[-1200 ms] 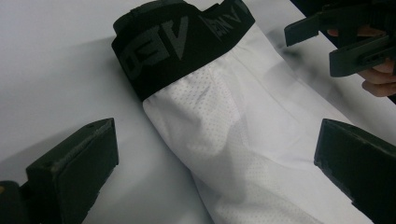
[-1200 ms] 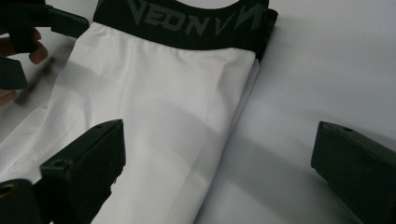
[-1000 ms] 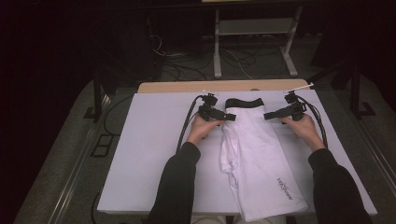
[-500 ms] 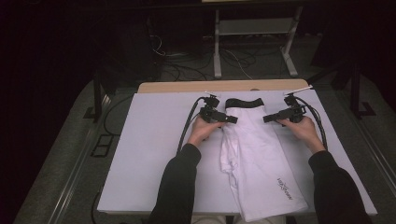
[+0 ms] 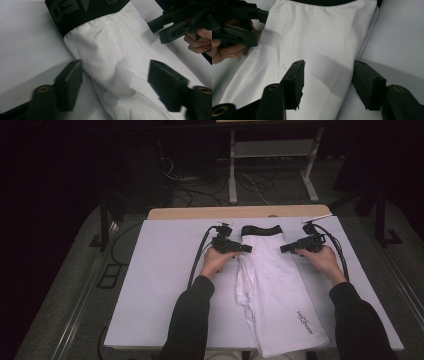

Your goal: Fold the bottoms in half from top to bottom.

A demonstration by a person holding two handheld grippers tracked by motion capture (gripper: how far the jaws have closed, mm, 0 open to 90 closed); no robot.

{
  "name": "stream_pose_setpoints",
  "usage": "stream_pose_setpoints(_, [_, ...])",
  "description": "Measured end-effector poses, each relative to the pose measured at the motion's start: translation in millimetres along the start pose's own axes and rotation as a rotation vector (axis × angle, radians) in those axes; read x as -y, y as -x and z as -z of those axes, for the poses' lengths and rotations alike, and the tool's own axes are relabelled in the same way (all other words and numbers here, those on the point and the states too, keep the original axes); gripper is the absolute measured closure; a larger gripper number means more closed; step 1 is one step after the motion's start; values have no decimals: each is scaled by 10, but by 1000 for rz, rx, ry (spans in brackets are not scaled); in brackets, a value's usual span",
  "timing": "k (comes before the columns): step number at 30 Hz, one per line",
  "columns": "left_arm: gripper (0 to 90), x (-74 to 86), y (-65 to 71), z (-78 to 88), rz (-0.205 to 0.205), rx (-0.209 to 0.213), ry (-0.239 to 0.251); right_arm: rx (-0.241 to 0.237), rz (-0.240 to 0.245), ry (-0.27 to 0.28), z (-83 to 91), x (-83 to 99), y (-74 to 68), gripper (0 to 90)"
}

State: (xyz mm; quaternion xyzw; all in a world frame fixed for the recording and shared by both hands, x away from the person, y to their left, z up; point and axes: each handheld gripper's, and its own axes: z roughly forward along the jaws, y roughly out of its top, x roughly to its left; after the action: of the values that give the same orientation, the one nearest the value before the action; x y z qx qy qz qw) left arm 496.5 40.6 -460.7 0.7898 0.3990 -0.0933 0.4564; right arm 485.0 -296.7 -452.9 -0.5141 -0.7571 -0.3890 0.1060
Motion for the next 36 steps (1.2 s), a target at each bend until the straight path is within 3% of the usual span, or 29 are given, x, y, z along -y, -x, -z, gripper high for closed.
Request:
stream_pose_setpoints(3, [406,3,3,-15,2,-2,-10,-1,-6,1,-17,4,-8,484])
stream_pose_setpoints(6, [490,4,8,-29,6,-5,-16,-2,-18,-6,-36,6,-18,582])
stream_pose_setpoints(10, [605,6,8,-38,13,-8,-24,43,-6,-12,-79,-2,-77,692])
stream_pose_setpoints(12, [641,7,6,-36,17,-10,-27,84,7,-17,-95,-7,-127,715])
stream_pose_setpoints(15, [676,9,5,-37,20,-15,-31,136,14,-29,-115,-10,-186,820])
stream_pose_setpoints(18, [732,12,4,-45,24,-26,-31,152,2,-25,-118,1,-189,866])
stream_pose_setpoints(22, [826,13,13,-57,23,-47,-37,138,-15,-7,-111,19,-173,879])
stream_pose_setpoints(24, [860,12,29,-60,10,-53,-46,100,-36,15,-99,39,-140,881])
stream_pose_setpoints(31, [872,-3,53,-9,17,-49,-30,-33,-89,101,5,95,-53,883])
stream_pose_setpoints(36, [872,-16,122,54,5,-51,-17,-75,-84,138,88,104,-96,883])
